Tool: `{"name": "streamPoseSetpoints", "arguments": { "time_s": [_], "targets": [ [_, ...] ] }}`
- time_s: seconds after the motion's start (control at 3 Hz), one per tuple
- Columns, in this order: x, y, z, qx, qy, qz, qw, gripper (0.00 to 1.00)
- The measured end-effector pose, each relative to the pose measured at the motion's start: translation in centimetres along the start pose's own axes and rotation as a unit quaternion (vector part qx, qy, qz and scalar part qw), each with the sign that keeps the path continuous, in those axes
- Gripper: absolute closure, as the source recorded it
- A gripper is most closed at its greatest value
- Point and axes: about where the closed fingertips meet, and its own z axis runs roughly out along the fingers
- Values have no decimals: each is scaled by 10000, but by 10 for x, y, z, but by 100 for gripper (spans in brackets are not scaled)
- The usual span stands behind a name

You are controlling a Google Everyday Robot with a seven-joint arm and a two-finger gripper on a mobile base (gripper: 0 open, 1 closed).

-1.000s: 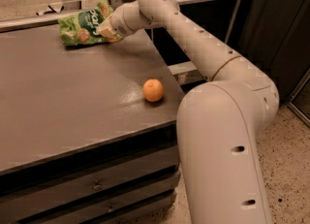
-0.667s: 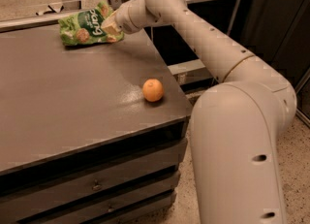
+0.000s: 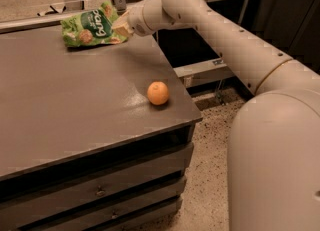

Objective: Move green rice chip bag near orange

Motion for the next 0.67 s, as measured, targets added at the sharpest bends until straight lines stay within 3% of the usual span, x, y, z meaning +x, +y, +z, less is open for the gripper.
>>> {"name": "streamPoseSetpoints", "arguments": {
  "time_s": [0.67],
  "targets": [
    [29, -38, -8, 331, -269, 499, 9978, 35]
  ]
}}
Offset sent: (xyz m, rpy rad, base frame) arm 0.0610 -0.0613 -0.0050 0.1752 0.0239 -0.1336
